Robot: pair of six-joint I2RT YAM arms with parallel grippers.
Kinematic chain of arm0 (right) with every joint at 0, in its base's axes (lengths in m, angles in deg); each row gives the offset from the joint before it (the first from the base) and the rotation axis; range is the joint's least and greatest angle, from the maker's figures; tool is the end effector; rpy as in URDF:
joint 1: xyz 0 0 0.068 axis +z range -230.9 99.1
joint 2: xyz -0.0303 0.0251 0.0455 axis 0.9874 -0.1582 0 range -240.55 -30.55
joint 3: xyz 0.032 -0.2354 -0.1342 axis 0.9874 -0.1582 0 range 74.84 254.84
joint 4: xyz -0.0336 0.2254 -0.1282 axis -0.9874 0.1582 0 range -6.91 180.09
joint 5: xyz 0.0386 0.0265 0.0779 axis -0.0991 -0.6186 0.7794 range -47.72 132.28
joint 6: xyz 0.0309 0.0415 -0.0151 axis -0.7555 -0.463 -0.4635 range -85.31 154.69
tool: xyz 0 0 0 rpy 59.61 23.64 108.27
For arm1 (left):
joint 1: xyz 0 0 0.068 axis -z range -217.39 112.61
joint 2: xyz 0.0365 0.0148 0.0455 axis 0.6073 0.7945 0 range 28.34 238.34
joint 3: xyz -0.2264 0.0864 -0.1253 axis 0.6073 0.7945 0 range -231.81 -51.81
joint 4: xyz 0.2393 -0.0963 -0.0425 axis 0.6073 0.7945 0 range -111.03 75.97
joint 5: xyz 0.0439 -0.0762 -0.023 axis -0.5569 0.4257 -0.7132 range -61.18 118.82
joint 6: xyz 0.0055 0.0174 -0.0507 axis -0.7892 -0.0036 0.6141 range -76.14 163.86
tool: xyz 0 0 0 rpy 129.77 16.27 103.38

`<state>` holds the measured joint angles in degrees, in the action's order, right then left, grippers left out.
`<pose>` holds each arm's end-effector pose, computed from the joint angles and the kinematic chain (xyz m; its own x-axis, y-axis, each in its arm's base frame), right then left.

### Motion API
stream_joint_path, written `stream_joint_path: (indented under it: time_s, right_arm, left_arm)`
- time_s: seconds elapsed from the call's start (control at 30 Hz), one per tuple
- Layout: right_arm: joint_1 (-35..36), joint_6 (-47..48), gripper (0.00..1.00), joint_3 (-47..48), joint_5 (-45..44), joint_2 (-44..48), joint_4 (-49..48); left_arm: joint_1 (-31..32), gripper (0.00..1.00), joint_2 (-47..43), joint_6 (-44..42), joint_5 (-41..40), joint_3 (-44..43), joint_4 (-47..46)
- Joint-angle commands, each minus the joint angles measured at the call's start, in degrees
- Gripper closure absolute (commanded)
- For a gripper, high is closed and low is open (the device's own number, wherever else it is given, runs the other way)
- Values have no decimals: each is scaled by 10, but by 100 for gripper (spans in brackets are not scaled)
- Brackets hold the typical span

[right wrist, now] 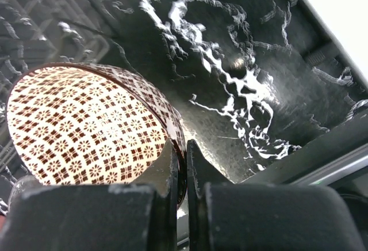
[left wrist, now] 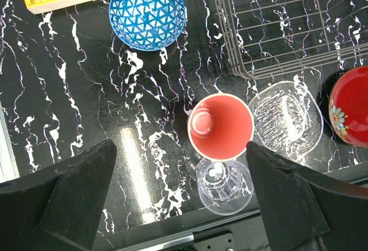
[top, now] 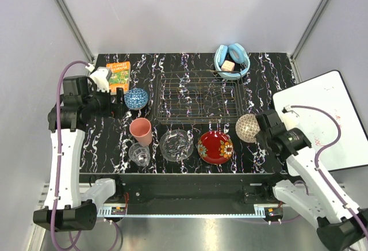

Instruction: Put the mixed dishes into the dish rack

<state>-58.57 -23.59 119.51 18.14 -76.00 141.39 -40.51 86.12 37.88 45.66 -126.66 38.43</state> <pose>0.1307 0.0379 0.2670 -0.5469 0.6146 -0.5685 0.5951 0.7630 0.2525 0.1759 -0.0007 0.3933 -0.6527 0.0643 -0.7549 0.2308 0.9659 -0.1173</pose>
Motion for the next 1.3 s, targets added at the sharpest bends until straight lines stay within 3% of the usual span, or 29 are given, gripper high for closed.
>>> stream_joint_path:
  time_s: [0.0, 0.17, 0.3, 0.37, 0.47, 0.63, 0.83, 1.27]
  right_arm:
    - [69, -10, 100, 116, -170, -37, 55]
    - [118, 36, 100, 242, -308, -130, 45]
    - [155, 186, 100, 329, -490, -256, -25]
    - [170, 317, 100, 364, -568, -333, -128]
    - [172, 375, 100, 421, -614, -425, -168]
    - [172, 403, 100, 471, -637, -548, -170]
    - [171, 428, 100, 510, -630, -630, -169]
    - [130, 444, 100, 520, -606, -710, -173]
  left_arm:
    - [-2, 1, 5, 4, 18, -23, -23]
    - [-3, 1, 1, 9, 19, -27, -20]
    - [-3, 1, -1, 11, 24, -29, -13]
    - [-3, 1, -6, 8, 22, -25, -12]
    - [-5, 1, -12, 3, 16, -15, -12]
    - [-10, 1, -14, -6, 32, -3, -15]
    - [-13, 1, -1, 6, 74, -6, -15]
    - [-16, 1, -4, 2, 79, 0, -16]
